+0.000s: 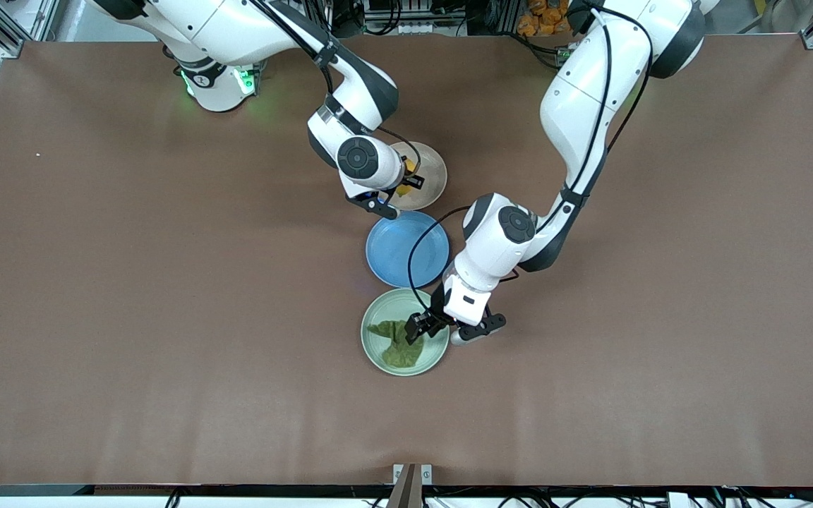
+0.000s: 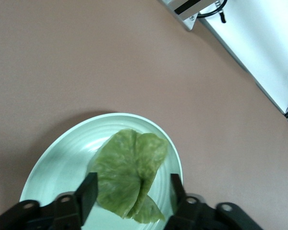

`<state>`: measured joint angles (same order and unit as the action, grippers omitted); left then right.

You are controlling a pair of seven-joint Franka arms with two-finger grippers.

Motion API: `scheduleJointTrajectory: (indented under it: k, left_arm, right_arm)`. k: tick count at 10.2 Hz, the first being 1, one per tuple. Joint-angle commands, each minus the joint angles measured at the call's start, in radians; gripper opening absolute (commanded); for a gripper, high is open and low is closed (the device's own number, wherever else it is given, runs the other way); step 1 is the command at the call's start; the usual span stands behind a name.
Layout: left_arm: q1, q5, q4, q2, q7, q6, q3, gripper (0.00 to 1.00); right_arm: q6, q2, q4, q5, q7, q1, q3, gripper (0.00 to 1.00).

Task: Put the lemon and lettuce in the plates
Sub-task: 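Release the lemon onto the beige plate while the left gripper drops lettuce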

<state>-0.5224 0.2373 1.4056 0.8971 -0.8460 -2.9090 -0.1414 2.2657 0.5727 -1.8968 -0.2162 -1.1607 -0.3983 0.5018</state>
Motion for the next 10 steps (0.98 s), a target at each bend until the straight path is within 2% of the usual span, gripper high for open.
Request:
scheduleJointTrajectory:
  k: [1,2,3,5,7,10]
  left_arm:
    - [-0.010,0.005,0.019,-0.096,-0.024,0.110,0.068,1.00]
    - [-0.014,-0.034,0.013,-0.136,-0.019,0.208,0.130,1.00]
    - [-0.007,-0.121,0.016,-0.176,-0.012,0.284,0.152,1.00]
    - [0.051,-0.264,0.019,-0.243,0.019,0.443,0.154,1.00]
    - [0.103,-0.312,0.021,-0.332,0.062,0.621,0.155,1.00]
    - [0.201,-0.311,0.018,-0.459,0.396,0.863,0.152,1.00]
  right_arm:
    - [0.012,0.001,0.004,-0.005,-0.031,-0.022,-0.019,1.00]
    - [0.012,-0.001,0.007,-0.003,-0.031,-0.024,-0.020,1.00]
    - [0.011,-0.001,0.010,-0.005,-0.030,-0.018,-0.020,1.00]
    - [-0.011,-0.022,0.027,-0.003,-0.005,0.019,-0.019,1.00]
    - [-0.021,-0.034,0.060,0.011,0.086,0.086,-0.019,1.00]
    - [-0.133,-0.074,0.100,0.011,0.295,0.232,-0.017,1.00]
